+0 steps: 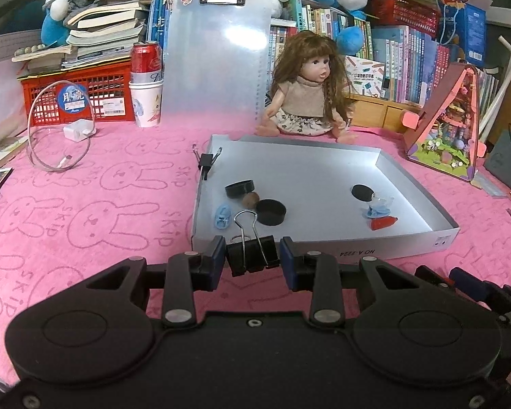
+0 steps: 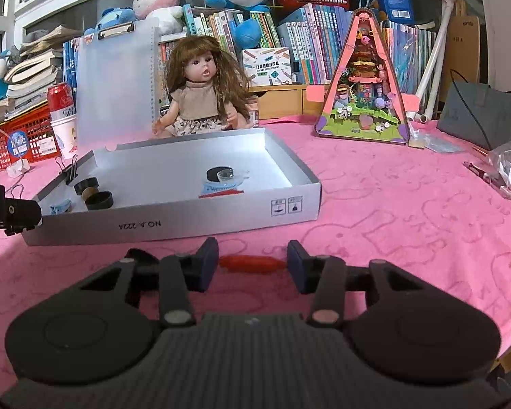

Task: Organize rigid objects
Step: 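Grasp the red crayon piece with the right tool while the left holds the binder clip over the tray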

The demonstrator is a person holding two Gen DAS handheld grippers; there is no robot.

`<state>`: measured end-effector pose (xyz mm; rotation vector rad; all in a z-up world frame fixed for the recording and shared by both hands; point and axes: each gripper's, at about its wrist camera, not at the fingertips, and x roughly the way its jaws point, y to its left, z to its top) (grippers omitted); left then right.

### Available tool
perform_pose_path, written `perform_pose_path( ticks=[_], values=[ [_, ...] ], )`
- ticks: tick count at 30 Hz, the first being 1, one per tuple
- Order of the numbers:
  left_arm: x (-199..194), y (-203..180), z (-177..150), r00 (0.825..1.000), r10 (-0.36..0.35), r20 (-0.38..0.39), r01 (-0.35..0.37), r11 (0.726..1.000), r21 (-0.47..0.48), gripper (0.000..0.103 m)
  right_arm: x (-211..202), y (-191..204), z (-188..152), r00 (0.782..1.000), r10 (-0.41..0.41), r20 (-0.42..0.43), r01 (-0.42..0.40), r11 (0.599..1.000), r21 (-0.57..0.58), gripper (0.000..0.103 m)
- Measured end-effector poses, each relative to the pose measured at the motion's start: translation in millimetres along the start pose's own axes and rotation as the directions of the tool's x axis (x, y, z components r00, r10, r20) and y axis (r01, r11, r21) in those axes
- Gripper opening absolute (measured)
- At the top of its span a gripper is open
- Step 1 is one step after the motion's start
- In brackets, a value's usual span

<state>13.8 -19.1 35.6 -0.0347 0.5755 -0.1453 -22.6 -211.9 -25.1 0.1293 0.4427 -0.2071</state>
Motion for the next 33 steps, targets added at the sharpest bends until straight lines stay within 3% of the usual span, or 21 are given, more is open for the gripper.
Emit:
perform_pose_path(
  ticks=[8,19,25,33],
  values=[
    [9.8,-3.7,14.4,1.000,-0.015,0.010,0.015,1.000,0.001,0.033,-0.7,-17.2,24.6,0.999,0.023,0.031,-0.023,1.000,-0.003,0.050],
    [44.4,-3.0,56.2,0.999,-0.031,0.015,0.031,0.999,-0.022,0.033,34.8,-22.5,68.0,0.997,0.075,0.013,-0.075,0.997,0.008,0.051],
    [81.1,-1.3,76.3,1.000,-0.008,-0.027,0.007,1.000,-0.029,0.033,64.6,-17.9,89.5,0.994,0.109,-0.019,-0.109,0.994,-0.001,0.051],
    [112.7,1.5,83.0,0.998,0.042,-0.037,-0.043,0.999,-0.018,0.033,94.3,-11.9,92.7,0.990,0.121,-0.068,-0.123,0.992,-0.014,0.051]
  ],
)
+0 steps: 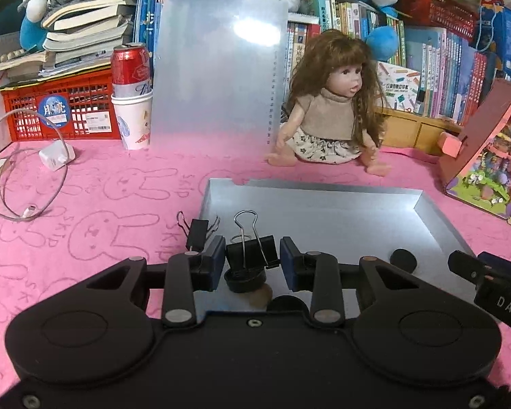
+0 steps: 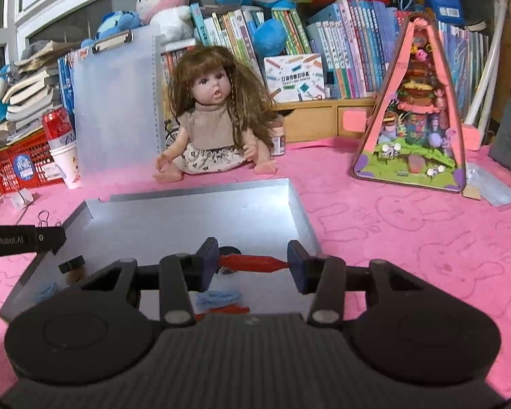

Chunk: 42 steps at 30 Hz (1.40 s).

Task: Organize rigid objects
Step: 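Grasp the red crayon piece with the right tool while the left holds the binder clip over the tray, then open the left tool to drop the binder clip while the right drops the red piece in the tray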

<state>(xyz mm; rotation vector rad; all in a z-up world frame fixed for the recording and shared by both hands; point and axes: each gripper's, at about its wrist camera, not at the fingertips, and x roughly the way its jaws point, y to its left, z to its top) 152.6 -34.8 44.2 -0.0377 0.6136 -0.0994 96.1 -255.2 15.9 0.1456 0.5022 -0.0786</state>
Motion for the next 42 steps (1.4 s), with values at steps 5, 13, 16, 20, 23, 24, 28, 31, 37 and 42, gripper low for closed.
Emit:
perform_pose_path(
  ticks=[5,13,16,20,23,24,28,31,37,42],
  values=[
    [10.6,-0.4,-6.1,1.000,0.014,-0.023,-0.014,1.000,0.006,0.033,9.1,2.6,-3.7,1.000,0.002,-0.027,-0.003,1.000,-0.008,0.051],
    [14.3,-0.7,-11.9,0.999,0.009,-0.033,-0.008,1.000,0.018,0.033,17.8,6.6,-6.3,0.999,0.003,-0.053,-0.005,1.000,-0.031,0.051],
    [15.0,-1.3,-12.4,0.999,0.008,-0.034,-0.007,1.000,0.020,0.033,20.2,6.4,-7.6,0.998,0.004,-0.061,-0.006,0.999,-0.034,0.051],
    [15.2,-1.7,-12.7,0.999,0.007,-0.034,-0.006,1.000,0.022,0.033,21.5,7.0,-8.3,0.998,0.005,-0.067,-0.007,0.999,-0.037,0.051],
    [15.6,-1.7,-12.6,0.999,0.007,-0.034,-0.006,1.000,0.021,0.033,22.4,7.6,-8.3,0.997,0.004,-0.071,-0.007,0.999,-0.039,0.051],
    [15.5,-1.8,-12.5,0.999,0.006,-0.034,-0.005,1.000,0.022,0.033,22.6,7.4,-8.2,0.997,0.005,-0.072,-0.008,0.999,-0.039,0.051],
    [16.6,-1.9,-12.7,0.999,-0.001,-0.039,0.002,1.000,0.023,0.033,23.1,6.7,-8.2,0.997,0.011,-0.074,-0.014,0.999,-0.038,0.055],
    [16.8,-2.3,-12.8,0.999,-0.004,-0.042,0.005,1.000,0.021,0.033,21.2,8.0,-8.5,0.998,0.019,-0.062,-0.022,0.999,-0.048,0.055],
    [10.1,-2.7,-12.5,1.000,-0.010,-0.026,0.010,1.000,0.016,0.041,14.5,9.7,-8.3,0.999,0.025,-0.043,-0.027,0.998,-0.057,0.063],
    [1.7,-2.4,-11.8,1.000,-0.021,-0.020,0.021,1.000,0.017,0.045,5.9,7.6,-6.9,0.999,0.032,-0.035,-0.034,0.998,-0.062,0.066]
  ],
)
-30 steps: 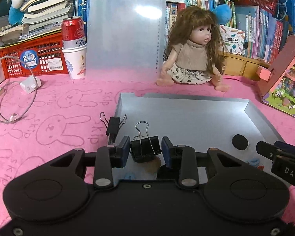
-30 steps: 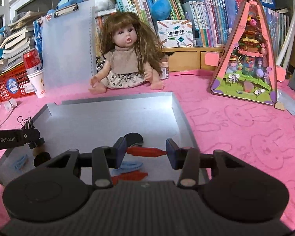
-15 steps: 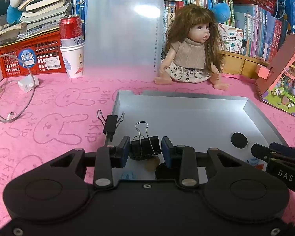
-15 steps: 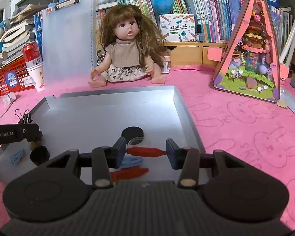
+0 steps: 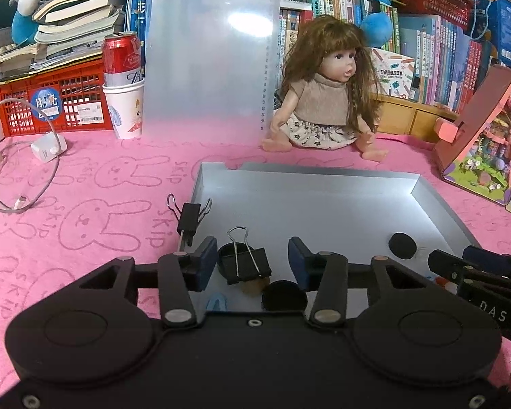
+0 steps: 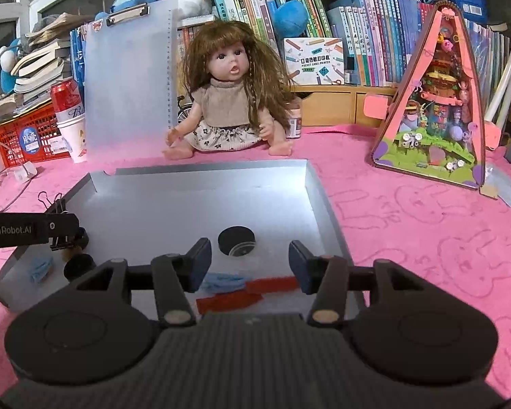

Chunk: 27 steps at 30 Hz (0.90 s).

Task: Organize rigid objects
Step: 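Open the left tool to drop the binder clip while the right drops the red piece in the tray, then grasp the black round piece on the cloth with the right tool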

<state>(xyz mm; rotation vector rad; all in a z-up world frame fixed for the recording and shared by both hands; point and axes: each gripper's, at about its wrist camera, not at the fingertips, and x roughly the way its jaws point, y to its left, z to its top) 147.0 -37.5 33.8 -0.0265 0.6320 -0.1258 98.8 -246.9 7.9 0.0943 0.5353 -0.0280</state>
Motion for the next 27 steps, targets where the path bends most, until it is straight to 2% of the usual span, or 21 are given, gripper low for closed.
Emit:
perform_pose_path(
  ticks=[8,27],
  values=[
    [-20.9,-4.3,-1.7,0.999,-0.030,0.019,0.030,0.999,0.014,0.047,-25.5,2.7,0.3,0.999,0.021,0.041,-0.019,0.999,-0.044,0.071],
    [-59.1,-11.0,-14.2,0.997,-0.075,0.022,0.075,0.996,0.042,0.050,-62.0,1.5,-12.1,0.997,0.062,0.046,-0.058,0.995,-0.079,0.078]
  ],
)
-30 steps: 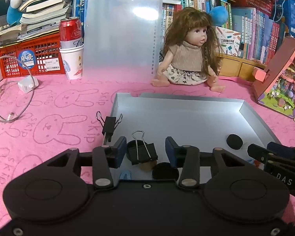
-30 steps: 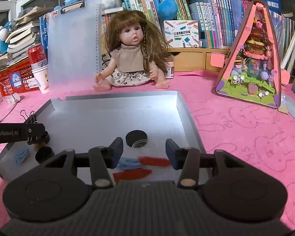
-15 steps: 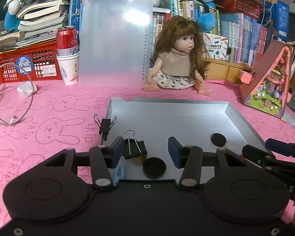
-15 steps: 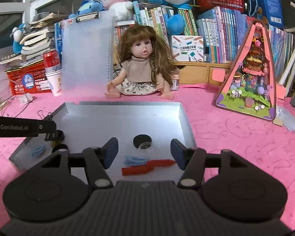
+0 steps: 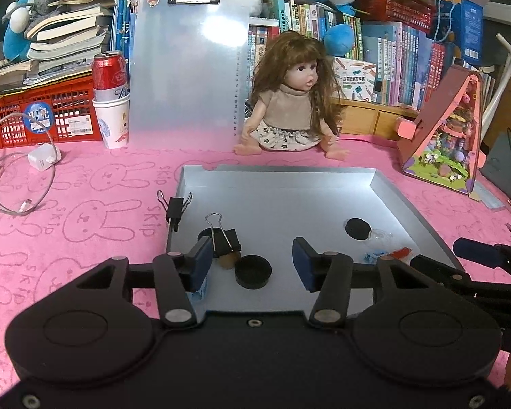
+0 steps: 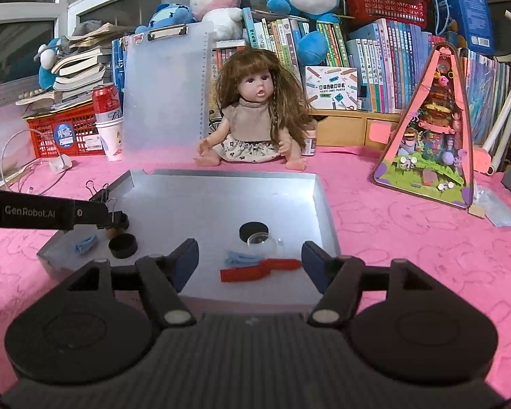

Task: Organize rigid objects
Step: 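Grasp the black round piece on the cloth with the right tool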

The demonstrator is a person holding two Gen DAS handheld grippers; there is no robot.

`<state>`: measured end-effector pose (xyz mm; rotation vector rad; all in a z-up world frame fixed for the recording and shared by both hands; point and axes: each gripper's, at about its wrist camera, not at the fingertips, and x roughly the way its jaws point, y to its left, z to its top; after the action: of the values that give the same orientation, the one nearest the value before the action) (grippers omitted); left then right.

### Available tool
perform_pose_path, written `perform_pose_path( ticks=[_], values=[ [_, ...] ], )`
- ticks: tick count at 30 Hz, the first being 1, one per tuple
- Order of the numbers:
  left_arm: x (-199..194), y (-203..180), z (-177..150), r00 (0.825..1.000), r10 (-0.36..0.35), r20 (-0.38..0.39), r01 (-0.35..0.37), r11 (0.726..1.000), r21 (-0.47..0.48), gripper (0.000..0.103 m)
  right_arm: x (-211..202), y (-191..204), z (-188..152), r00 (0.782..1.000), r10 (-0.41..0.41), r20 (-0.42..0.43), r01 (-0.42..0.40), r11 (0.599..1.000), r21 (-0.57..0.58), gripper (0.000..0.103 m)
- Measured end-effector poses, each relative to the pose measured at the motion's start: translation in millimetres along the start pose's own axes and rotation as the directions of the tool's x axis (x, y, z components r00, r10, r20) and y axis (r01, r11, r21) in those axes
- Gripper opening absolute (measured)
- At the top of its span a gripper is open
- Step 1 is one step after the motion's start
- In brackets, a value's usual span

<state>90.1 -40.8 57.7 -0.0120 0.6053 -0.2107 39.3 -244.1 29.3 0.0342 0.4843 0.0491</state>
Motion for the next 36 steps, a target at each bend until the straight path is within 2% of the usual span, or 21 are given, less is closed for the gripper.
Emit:
perform_pose_path(
  ticks=[5,10,18,21,30,36],
  values=[
    [-6.9,-0.5,-2.7,1.000,-0.009,-0.002,0.009,1.000,0.006,0.050,-10.7,-1.1,-4.3,1.000,0.011,0.000,-0.011,1.000,-0.011,0.078],
    [-16.0,-0.9,-10.5,0.999,-0.030,-0.013,0.031,0.999,0.026,0.051,-28.1,3.3,-12.3,0.997,0.083,-0.011,-0.083,0.995,-0.057,0.078],
    [-33.6,-3.8,-26.7,0.997,-0.065,-0.040,0.067,0.995,0.071,0.051,-48.1,21.0,-31.2,0.983,0.178,-0.050,-0.184,0.966,-0.184,0.065],
    [-38.5,-7.0,-34.2,0.995,-0.078,-0.057,0.083,0.992,0.093,0.051,-45.9,26.0,-37.6,0.977,0.197,-0.087,-0.211,0.956,-0.204,0.057],
    [-39.5,-8.0,-55.8,0.988,-0.096,-0.117,0.113,0.982,0.150,0.051,-19.6,33.7,-46.5,0.954,0.248,-0.169,-0.284,0.927,-0.243,0.057],
    [-36.3,-6.6,-62.7,0.983,-0.113,-0.148,0.134,0.980,0.144,0.051,1.5,30.4,-44.6,0.948,0.252,-0.197,-0.290,0.936,-0.201,0.052]
  ],
)
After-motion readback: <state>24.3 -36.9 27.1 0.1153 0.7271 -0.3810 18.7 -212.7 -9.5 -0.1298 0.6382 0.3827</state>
